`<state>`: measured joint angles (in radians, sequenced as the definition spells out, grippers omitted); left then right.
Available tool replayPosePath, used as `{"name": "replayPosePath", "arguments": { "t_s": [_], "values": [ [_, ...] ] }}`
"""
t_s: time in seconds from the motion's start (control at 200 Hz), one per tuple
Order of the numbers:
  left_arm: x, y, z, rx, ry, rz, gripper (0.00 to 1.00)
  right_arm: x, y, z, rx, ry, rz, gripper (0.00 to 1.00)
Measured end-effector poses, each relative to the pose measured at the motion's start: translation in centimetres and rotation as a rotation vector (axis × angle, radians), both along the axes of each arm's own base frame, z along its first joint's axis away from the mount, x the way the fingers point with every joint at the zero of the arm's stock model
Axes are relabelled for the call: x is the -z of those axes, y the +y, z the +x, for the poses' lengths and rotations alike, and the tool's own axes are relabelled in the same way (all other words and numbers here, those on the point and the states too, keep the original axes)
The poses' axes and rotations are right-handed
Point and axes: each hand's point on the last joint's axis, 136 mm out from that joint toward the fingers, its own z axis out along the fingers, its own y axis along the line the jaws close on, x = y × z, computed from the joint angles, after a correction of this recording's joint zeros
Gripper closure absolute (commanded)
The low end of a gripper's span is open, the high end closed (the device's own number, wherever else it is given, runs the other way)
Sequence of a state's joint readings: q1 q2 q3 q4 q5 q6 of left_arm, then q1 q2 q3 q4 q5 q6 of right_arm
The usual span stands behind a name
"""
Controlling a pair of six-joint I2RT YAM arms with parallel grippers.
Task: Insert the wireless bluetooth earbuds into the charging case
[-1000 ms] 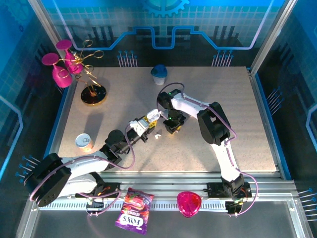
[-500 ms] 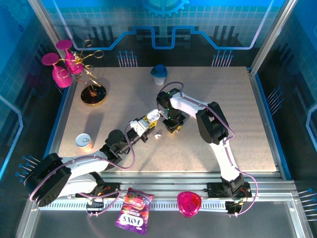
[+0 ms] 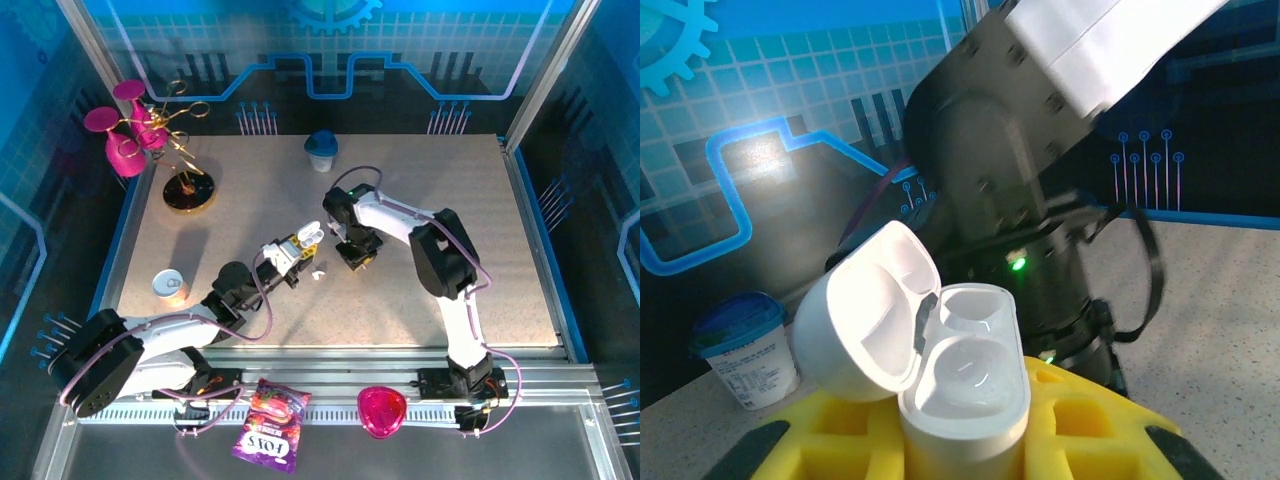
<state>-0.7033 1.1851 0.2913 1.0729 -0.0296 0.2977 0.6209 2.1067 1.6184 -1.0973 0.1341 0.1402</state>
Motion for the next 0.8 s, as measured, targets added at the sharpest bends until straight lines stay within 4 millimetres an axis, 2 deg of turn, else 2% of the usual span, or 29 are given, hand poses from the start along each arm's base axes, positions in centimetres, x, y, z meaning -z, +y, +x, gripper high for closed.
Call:
{"name": "replayPosePath", "arguments": {
  "t_s": [0.085,0.335,0.515,0.62,0.8],
  "values": [
    [0.1,-0.1,0.0,0.002,0.002,0.001,0.85,-2.2,-0.3,-0.5,0.018,-0.057,0.043,0.76],
    [1.1,-0.6,0.1,0.015,0.030,0.015,0.85,-11.2,0.0,-0.9,0.061,-0.309,0.259,0.76],
    [0.8,-1.2,0.0,0.039,0.040,-0.003,0.85,-16.8,1.6,-1.8,0.041,-0.445,0.433,0.77],
    [0.7,-1.7,-0.1,0.059,0.051,-0.013,0.85,-19.0,3.0,-2.4,0.016,-0.483,0.526,0.76],
    [0.7,-2.8,-0.4,0.102,0.080,-0.033,0.85,-21.1,5.4,-3.4,-0.028,-0.490,0.656,0.76]
  ]
}}
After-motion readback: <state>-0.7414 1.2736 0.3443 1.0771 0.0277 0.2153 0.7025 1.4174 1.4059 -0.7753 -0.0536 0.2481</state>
